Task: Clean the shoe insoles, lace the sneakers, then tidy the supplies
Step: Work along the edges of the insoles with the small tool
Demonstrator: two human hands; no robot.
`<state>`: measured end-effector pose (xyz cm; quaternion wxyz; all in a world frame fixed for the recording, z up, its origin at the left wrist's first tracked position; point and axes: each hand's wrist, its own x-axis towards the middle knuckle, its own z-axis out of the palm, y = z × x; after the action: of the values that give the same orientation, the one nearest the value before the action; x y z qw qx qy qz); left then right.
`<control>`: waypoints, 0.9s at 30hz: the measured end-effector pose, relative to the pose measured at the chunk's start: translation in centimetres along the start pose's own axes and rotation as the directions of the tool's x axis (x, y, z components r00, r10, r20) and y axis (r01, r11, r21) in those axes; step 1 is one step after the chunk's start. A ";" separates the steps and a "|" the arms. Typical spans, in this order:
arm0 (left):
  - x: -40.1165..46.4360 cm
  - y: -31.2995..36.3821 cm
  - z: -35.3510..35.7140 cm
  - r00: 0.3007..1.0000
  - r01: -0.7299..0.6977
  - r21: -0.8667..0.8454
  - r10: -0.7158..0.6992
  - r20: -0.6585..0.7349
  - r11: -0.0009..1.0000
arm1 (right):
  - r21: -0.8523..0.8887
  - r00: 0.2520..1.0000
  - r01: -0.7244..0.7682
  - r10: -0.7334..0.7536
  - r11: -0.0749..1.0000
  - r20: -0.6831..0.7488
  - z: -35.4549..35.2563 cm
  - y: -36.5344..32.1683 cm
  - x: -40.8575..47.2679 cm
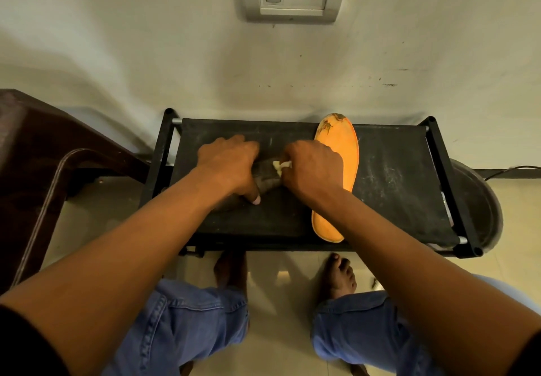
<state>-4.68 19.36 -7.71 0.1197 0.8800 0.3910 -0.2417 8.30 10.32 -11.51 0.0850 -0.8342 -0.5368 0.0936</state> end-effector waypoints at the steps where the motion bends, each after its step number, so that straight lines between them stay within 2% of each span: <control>1: -0.1 -0.3 -0.2 1.000 0.011 0.018 -0.011 0.022 1.000 | 0.012 1.000 -0.029 0.029 1.000 -0.002 0.0 0.2 0.2; 7: -0.7 -1.6 -0.8 0.984 0.127 0.032 -0.130 0.124 0.991 | 0.117 1.000 -0.023 0.022 0.993 0.012 0.7 0.1 0.4; 15: -0.4 -0.9 0.1 0.994 0.084 0.052 -0.087 0.062 0.995 | 0.131 0.959 0.268 -0.277 0.954 0.059 1.8 -3.4 -1.3; 17: -0.4 -1.1 0.2 0.996 0.072 0.055 -0.075 0.053 0.996 | 0.099 0.963 0.262 -0.267 0.960 0.041 1.9 -3.5 -1.3; 23: -0.3 -2.1 0.1 0.996 0.039 0.003 -0.039 0.085 0.999 | 0.051 0.993 0.099 -0.096 0.994 -0.065 1.8 -2.3 0.2; 25: -0.2 -2.3 0.1 0.996 0.034 -0.007 -0.033 0.088 0.999 | 0.096 0.993 0.111 -0.107 0.989 -0.045 2.0 -2.4 0.3; 27: -0.2 -2.3 0.2 0.996 0.034 -0.007 -0.033 0.085 0.999 | 0.170 0.984 0.177 -0.179 0.969 0.000 2.3 -3.0 0.0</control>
<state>-6.54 20.70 -7.83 0.1359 0.8617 0.4012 -0.2794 5.10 11.66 -12.99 0.1597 -0.7717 -0.6001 0.1372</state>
